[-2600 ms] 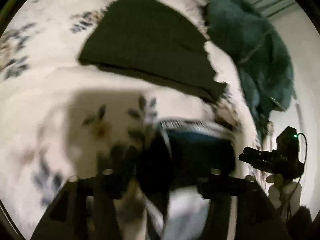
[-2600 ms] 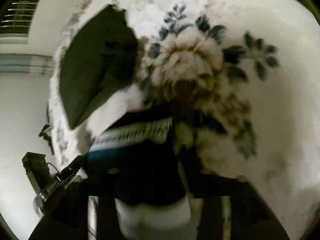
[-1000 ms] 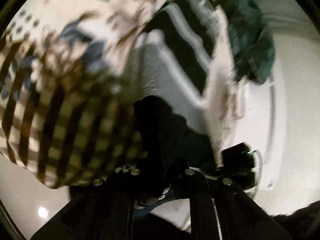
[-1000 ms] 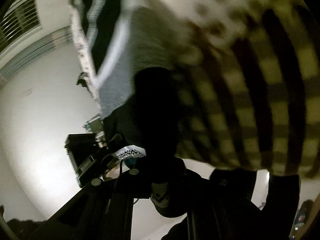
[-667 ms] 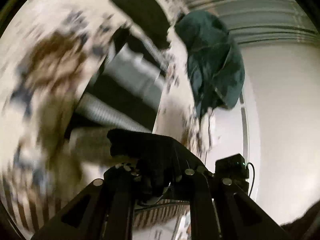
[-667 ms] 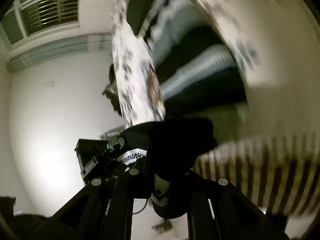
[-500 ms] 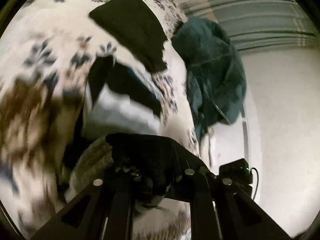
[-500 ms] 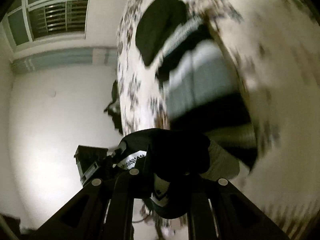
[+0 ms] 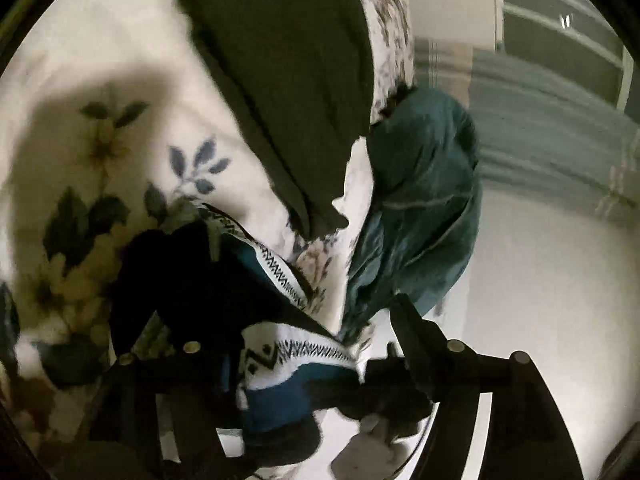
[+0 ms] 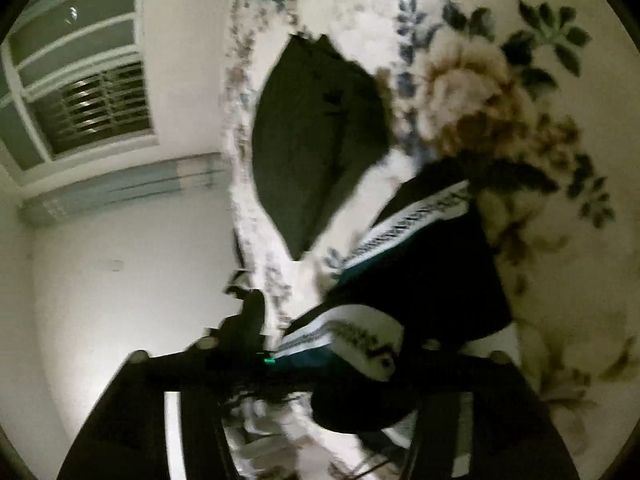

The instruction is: Fold small clothes

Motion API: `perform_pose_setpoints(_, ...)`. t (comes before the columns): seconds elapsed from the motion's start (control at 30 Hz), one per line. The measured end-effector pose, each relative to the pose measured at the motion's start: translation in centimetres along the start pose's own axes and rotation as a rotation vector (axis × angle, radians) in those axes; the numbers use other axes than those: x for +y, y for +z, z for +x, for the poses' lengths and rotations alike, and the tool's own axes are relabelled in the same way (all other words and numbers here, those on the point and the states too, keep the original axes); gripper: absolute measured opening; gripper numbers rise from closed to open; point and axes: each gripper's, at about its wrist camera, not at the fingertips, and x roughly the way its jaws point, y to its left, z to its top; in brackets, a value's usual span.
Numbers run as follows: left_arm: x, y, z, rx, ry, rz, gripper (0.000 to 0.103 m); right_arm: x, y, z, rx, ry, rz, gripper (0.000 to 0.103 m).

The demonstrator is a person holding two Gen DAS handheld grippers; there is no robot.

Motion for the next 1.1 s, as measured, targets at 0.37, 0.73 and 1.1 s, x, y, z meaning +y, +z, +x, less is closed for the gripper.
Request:
perform_pose_setpoints(0.37,0.3,4.4,2.9,-0.034,-0.031,-0.105,0.076,-0.9,2.6,0.9,-0.058,0.021,0.075,0.063)
perform_pose_setpoints(0.73,-5.5,5.9,3.7,-0.030,0.459,0.384,0.076,3.2,3.5,0.5,-0.082,-0.357,-0.160,0.063)
perform_pose_setpoints(1.1,-3.8,5.5,8.1,0.069,0.635,0.565,0.009,2.5,2.4,3.4,-0.075,-0.647,-0.314,0.008)
